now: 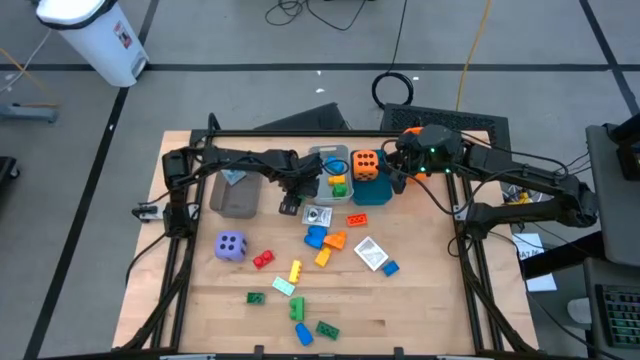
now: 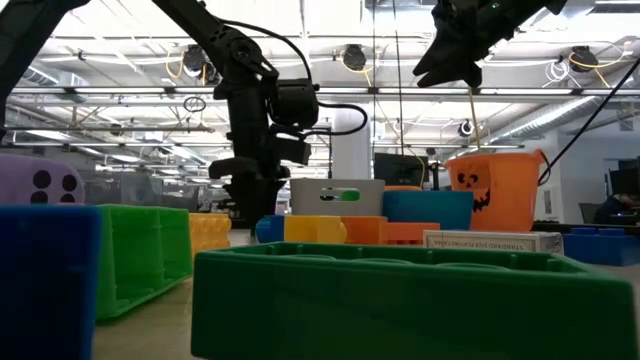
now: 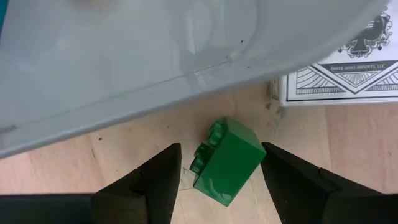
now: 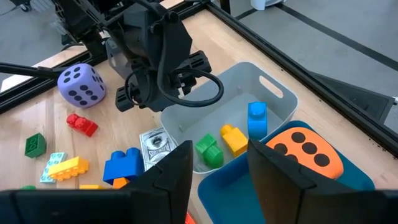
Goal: Pick & Place Toys
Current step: Put the green game piece into the gray bin
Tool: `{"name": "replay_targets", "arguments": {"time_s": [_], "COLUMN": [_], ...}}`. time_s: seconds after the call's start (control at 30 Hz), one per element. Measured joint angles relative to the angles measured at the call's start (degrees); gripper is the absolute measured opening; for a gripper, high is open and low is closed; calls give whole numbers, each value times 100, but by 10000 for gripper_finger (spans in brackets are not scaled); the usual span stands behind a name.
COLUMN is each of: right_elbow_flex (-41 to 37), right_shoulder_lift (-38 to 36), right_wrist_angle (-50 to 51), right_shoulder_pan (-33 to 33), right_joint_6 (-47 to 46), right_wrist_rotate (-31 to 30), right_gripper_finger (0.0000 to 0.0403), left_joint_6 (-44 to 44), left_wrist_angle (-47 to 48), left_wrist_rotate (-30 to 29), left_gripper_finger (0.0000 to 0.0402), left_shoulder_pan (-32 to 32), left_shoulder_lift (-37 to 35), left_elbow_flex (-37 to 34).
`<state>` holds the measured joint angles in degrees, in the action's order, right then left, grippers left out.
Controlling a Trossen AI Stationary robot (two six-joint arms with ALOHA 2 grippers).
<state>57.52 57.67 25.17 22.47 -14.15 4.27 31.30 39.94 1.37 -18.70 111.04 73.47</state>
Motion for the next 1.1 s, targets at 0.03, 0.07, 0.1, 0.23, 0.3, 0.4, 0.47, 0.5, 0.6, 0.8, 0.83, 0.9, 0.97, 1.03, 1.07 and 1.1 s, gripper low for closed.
{"name": "replay_targets", "arguments": {"time_s": [0.03,0.07,0.1,0.23,0.3,0.4,0.47,0.5,0.6,0.8,0.83,0.9,0.97,1.03,1.07,1.1], "right_elbow_flex": [0,0,0,0,0,0,0,0,0,0,0,0,0,0,0,0], "right_shoulder_lift": [0,0,0,0,0,0,0,0,0,0,0,0,0,0,0,0], "right_wrist_angle": [0,-2,-1,-2,-2,-2,-2,-2,-2,-4,-2,-2,-2,-2,-4,-2], "right_shoulder_pan": [1,-1,-1,-1,0,-1,0,0,-1,-1,-1,-1,-1,-1,-1,-1], "right_joint_6": [0,0,0,2,2,2,2,2,2,2,2,2,2,-9,-13,-13], "right_wrist_rotate": [0,0,0,0,0,0,0,0,0,2,2,2,2,2,2,2], "right_gripper_finger": [144,144,144,144,144,144,144,144,144,144,144,144,144,144,144,144], "left_joint_6": [-17,-33,-36,-50,-54,-102,-104,-109,-205,-392,-421,-499,-556,-638,-666,-723], "left_wrist_angle": [-2,0,-2,2,0,1,2,5,2,2,2,5,17,48,71,105], "left_wrist_rotate": [0,0,0,0,0,2,7,7,11,13,15,17,26,27,25,15], "left_gripper_finger": [227,227,227,227,227,225,214,206,173,115,110,107,114,125,130,132], "left_shoulder_pan": [0,0,0,0,0,0,0,-2,0,-1,0,-2,0,0,0,-2], "left_shoulder_lift": [0,0,0,0,0,0,0,0,0,0,0,0,0,0,0,-1], "left_elbow_flex": [-2,0,0,-2,0,-1,0,0,-1,0,0,0,-2,-1,0,-1]}}
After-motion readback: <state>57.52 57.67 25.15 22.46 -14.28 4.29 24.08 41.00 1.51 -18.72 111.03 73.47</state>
